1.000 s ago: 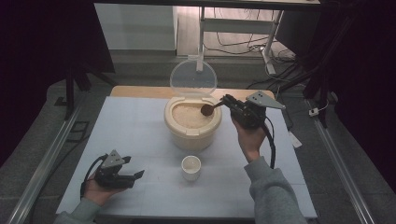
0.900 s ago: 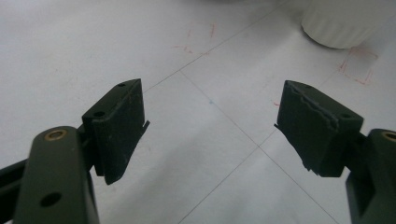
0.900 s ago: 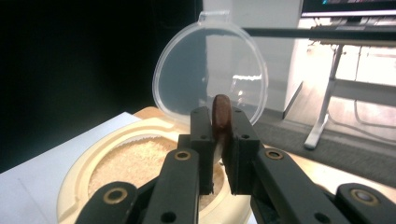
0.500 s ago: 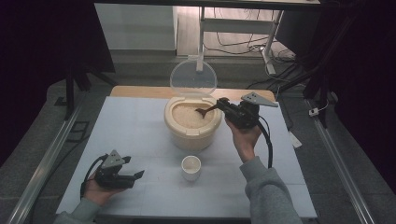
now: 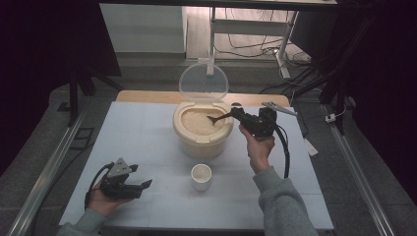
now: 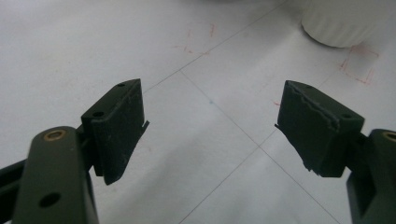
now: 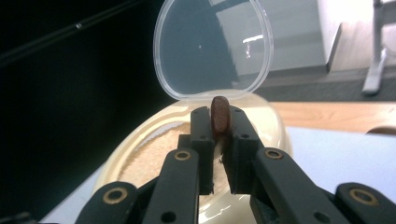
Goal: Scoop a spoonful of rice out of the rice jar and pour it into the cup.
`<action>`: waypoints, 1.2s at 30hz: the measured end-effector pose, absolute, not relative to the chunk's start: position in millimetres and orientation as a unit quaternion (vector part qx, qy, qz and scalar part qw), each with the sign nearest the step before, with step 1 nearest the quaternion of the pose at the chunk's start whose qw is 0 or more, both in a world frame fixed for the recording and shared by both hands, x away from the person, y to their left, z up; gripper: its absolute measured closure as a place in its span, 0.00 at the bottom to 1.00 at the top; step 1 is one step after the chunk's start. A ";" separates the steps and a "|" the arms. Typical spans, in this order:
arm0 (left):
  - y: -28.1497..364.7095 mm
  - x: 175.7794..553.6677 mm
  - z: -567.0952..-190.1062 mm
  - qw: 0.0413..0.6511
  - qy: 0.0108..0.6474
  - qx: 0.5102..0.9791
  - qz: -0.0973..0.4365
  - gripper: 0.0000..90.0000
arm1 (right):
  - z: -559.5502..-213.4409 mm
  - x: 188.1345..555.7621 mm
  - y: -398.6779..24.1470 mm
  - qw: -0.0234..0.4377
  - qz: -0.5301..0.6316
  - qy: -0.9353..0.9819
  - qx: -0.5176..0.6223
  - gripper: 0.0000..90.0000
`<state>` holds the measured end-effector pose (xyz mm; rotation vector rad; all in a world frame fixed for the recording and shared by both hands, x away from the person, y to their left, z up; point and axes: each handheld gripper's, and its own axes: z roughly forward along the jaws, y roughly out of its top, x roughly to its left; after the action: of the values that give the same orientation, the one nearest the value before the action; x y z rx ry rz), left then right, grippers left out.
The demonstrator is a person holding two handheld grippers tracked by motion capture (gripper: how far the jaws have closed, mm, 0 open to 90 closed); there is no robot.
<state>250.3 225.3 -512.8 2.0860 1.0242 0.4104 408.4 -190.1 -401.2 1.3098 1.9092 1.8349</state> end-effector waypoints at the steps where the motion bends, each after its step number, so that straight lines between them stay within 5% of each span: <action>1: 225.5 250.4 -512.8 0.381 0.401 0.817 0.161 0.26 | -401.2 408.4 -190.1 0.094 0.618 0.643 0.441 0.92; 36: 225.0 249.8 -511.7 0.380 0.399 0.818 0.167 0.26 | -412.5 418.4 -221.2 -0.066 0.631 0.528 0.565 0.92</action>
<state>249.8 225.0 -511.7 2.0888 1.0185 0.4262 418.4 -221.2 -412.5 1.8542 1.7322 2.0699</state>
